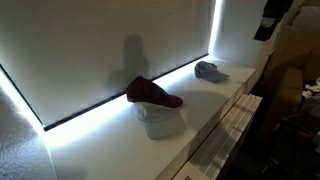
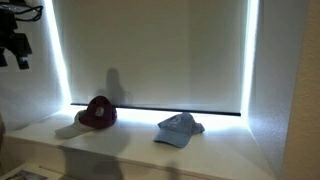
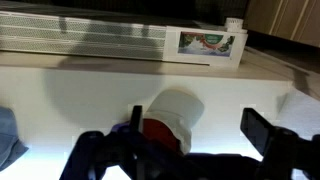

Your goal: Put the white cap on the red cap

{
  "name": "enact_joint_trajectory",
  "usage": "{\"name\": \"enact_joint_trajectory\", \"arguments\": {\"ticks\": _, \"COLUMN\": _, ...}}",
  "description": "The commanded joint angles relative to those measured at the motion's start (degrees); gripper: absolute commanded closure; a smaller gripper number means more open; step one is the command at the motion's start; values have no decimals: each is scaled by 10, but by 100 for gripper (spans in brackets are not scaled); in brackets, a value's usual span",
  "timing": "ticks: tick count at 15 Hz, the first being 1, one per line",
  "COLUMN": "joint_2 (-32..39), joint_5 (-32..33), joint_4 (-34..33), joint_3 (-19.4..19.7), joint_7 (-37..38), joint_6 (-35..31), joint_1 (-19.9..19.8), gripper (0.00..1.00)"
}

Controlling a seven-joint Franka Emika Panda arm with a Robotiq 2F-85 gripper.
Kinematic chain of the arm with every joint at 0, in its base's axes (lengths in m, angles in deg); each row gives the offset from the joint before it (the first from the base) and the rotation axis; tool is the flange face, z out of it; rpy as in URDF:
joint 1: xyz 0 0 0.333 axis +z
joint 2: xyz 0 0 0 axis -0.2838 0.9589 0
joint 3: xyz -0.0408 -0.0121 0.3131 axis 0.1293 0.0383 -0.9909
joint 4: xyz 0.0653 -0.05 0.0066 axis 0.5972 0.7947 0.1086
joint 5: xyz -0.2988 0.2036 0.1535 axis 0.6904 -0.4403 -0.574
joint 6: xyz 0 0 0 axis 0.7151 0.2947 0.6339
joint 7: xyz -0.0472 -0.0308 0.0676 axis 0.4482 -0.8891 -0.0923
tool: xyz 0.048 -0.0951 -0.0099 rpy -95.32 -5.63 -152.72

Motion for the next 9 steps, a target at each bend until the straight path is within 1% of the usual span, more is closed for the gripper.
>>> {"name": "enact_joint_trajectory", "arguments": {"ticks": 1, "joint_2": 0, "joint_5": -3, "joint_4": -1, "joint_3": -4, "joint_7": -3, "joint_6": 2, "joint_1": -5, "gripper": 0}}
{"name": "enact_joint_trajectory", "arguments": {"ticks": 6, "joint_2": 0, "joint_5": -3, "joint_4": -1, "joint_3": -4, "joint_7": -3, "joint_6": 2, "joint_1": -5, "gripper": 0}}
{"name": "enact_joint_trajectory", "arguments": {"ticks": 7, "joint_2": 114, "joint_5": -9, "joint_4": -79, "joint_3": -42, "joint_7": 48, "joint_6": -53, "joint_1": -13, "gripper": 0}}
{"name": "enact_joint_trajectory", "arguments": {"ticks": 8, "joint_2": 120, "joint_5": -8, "joint_4": -83, "joint_3": -52, "joint_7": 85, "joint_6": -85, "joint_1": -28, "gripper": 0}}
{"name": "enact_joint_trajectory", "arguments": {"ticks": 9, "joint_2": 142, "joint_5": 2, "joint_4": -101, "joint_3": -60, "joint_7": 117, "joint_6": -119, "joint_1": -42, "gripper": 0}}
